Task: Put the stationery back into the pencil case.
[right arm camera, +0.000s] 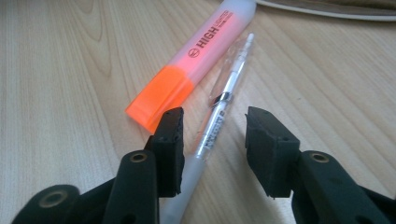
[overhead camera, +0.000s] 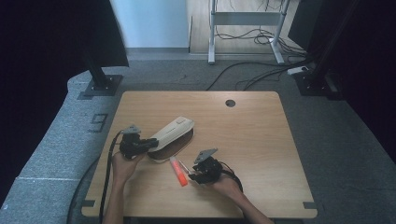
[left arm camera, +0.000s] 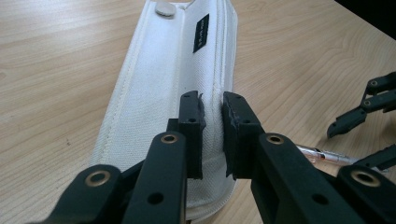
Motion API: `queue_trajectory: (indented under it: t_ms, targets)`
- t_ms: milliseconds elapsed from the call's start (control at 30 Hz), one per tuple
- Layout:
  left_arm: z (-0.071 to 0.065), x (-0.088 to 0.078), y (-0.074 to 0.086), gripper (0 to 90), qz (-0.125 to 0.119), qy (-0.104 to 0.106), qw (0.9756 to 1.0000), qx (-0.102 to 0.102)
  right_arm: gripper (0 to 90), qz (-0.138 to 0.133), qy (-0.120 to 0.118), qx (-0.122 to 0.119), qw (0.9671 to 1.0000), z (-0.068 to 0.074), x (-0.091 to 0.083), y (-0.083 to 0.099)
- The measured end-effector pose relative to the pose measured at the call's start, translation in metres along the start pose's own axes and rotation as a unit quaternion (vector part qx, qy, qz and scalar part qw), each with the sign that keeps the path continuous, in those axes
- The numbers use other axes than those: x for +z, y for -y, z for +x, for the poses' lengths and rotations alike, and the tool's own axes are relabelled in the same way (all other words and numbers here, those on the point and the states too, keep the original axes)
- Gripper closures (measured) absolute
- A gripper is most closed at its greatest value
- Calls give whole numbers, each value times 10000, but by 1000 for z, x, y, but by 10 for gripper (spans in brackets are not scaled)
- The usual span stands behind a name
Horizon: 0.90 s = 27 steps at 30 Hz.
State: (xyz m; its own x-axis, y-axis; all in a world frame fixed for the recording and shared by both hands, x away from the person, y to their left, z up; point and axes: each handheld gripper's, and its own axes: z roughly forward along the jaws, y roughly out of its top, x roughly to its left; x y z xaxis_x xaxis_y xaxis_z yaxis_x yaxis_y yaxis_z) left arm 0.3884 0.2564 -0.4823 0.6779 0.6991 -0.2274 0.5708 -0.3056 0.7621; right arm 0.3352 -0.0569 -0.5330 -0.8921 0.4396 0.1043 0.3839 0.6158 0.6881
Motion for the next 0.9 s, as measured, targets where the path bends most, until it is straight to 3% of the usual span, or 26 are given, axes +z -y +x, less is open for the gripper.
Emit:
queue_trajectory:
  t_ms: [500,633,733,900]
  targets:
    - [-1,0,0,787,28,5,10000,21,716,119,276,-263,9992,16,6,4]
    - [-1,-1,0,787,26,3,10000,18,763,60,157,-155,9997,15,5,3]
    - [-1,-1,0,788,32,6,10000,23,778,55,272,-176,9995,16,4,2]
    - [-1,-1,0,787,34,5,10000,27,779,62,252,-96,9996,13,3,2]
